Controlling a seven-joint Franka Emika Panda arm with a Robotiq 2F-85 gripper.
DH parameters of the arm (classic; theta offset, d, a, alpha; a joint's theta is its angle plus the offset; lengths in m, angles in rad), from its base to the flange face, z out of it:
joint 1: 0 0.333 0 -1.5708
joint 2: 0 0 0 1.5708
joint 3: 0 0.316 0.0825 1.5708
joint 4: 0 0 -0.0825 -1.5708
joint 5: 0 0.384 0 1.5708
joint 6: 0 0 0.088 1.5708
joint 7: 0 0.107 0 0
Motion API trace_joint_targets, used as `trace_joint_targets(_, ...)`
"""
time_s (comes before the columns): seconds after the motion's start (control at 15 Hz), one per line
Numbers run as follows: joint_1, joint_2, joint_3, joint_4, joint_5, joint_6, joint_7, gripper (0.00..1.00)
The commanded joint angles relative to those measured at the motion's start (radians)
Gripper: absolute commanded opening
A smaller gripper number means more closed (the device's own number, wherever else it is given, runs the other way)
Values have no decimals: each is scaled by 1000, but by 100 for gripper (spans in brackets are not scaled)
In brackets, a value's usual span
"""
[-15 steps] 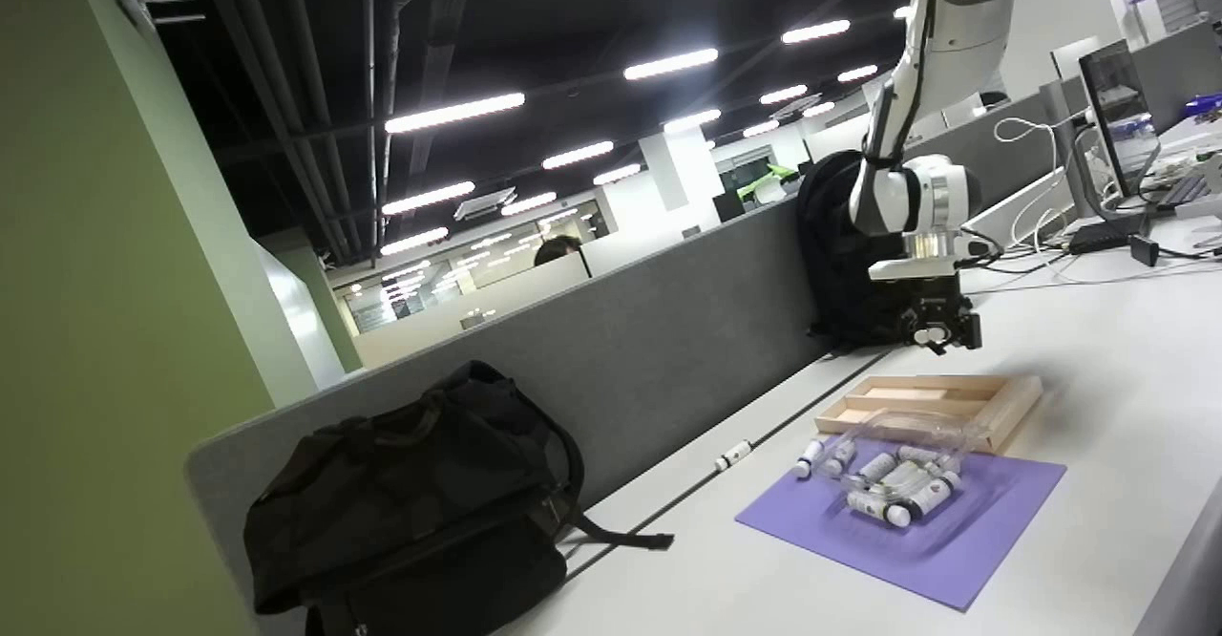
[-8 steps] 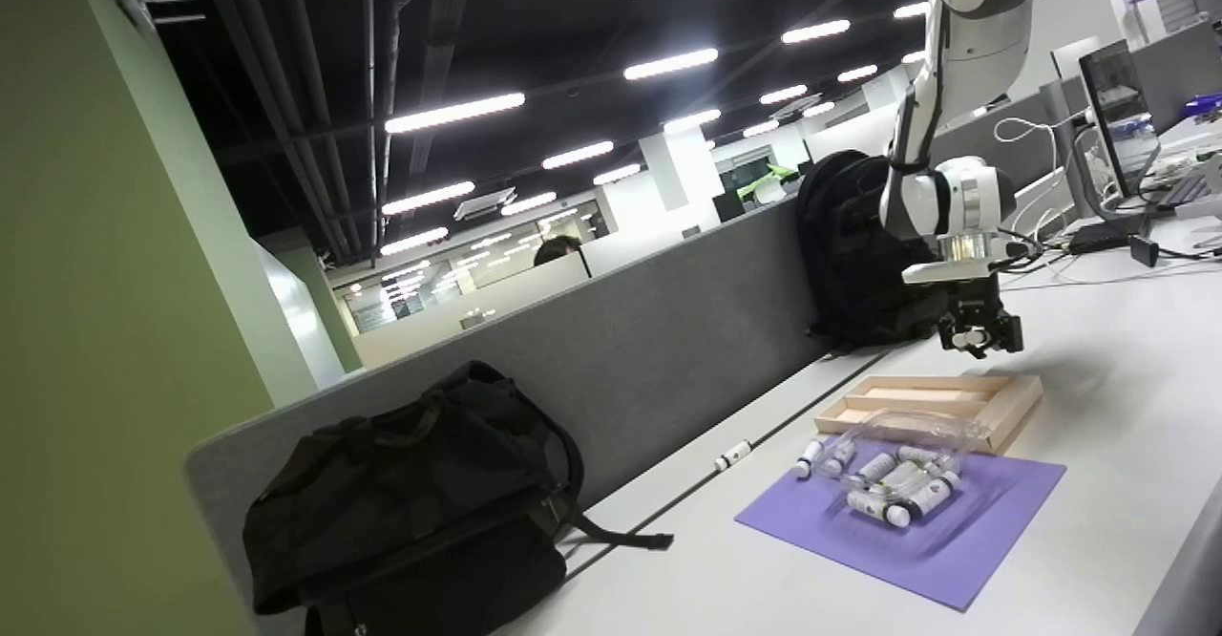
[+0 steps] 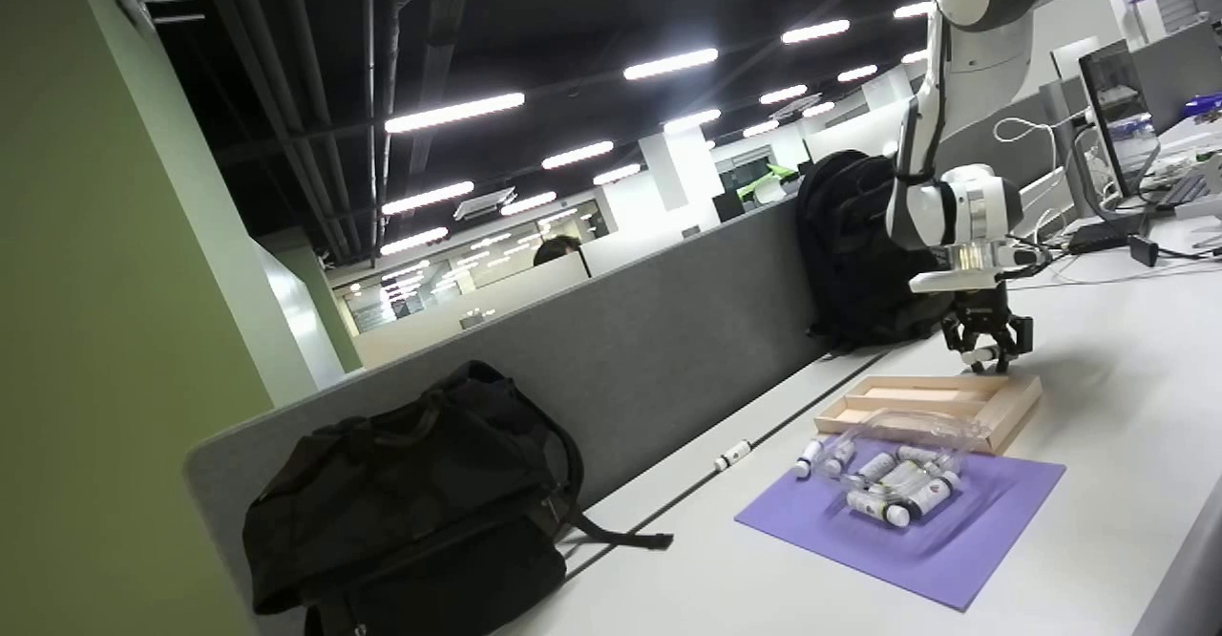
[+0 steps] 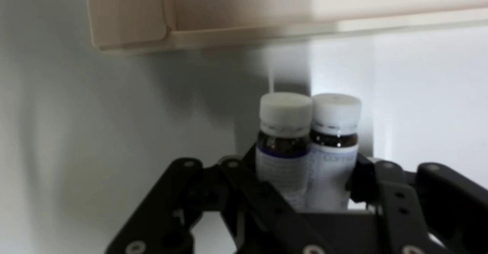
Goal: Remove all the bottles on the tray
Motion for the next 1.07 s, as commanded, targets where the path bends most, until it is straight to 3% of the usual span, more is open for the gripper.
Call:
trace_joint_targets(0.0,11,9,-15,22,7,-6,34,81)
trace_joint_targets(0.2,12,8,-15,26,5,-9,37,97)
trace_joint_targets(0.33,12,9,-15,27,4,-13,39,100)
trace_joint_targets(1.0,17,14,-17,29,-1,-23,46,100)
